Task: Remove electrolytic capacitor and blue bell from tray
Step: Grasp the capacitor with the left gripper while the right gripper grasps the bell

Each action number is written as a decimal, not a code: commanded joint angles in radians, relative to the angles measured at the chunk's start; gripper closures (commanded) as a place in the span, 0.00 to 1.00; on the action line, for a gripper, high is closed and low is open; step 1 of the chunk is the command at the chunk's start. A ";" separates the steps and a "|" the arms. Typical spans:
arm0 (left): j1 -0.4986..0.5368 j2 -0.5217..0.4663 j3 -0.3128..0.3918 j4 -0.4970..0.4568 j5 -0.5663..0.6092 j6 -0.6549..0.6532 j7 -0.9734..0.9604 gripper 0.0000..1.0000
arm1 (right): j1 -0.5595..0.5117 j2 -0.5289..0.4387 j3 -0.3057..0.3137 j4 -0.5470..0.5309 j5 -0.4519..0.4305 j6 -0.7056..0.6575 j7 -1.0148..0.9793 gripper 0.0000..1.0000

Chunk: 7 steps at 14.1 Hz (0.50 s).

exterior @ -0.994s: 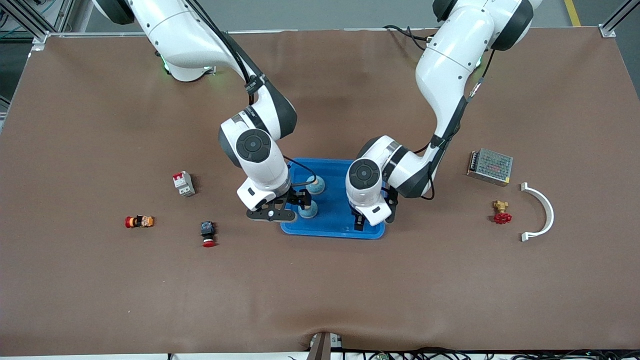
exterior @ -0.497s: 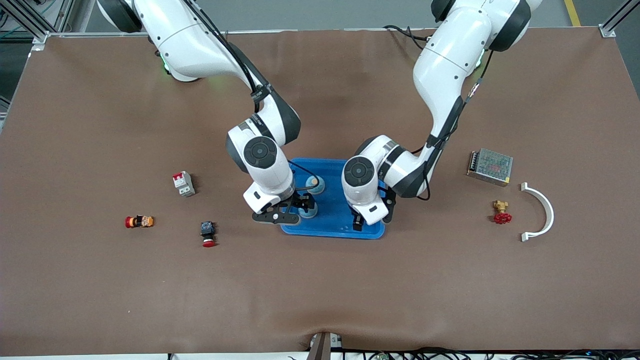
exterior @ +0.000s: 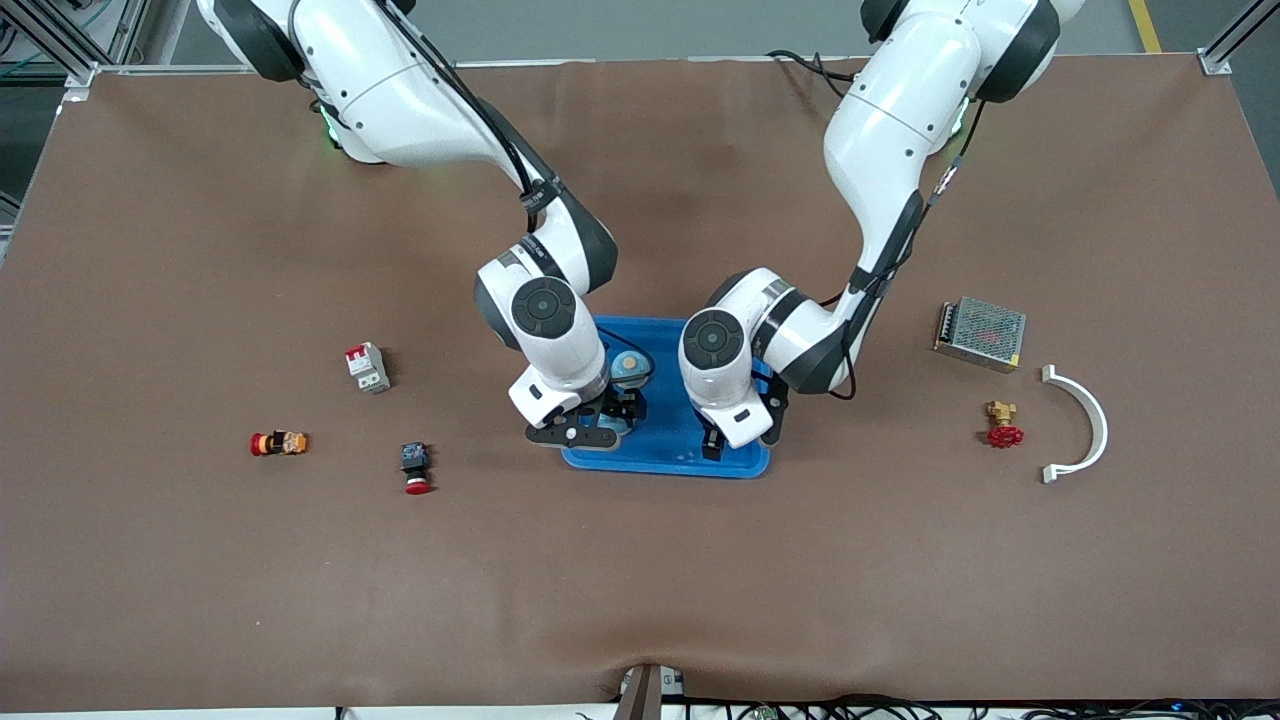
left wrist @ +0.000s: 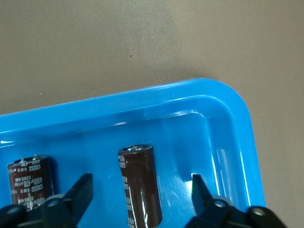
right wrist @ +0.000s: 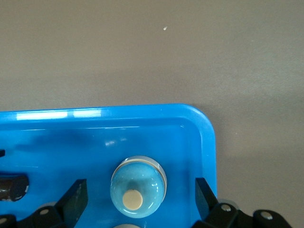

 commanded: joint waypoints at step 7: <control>-0.016 0.000 0.008 0.011 0.004 -0.004 0.040 1.00 | 0.021 0.056 -0.006 0.040 -0.003 0.023 0.020 0.00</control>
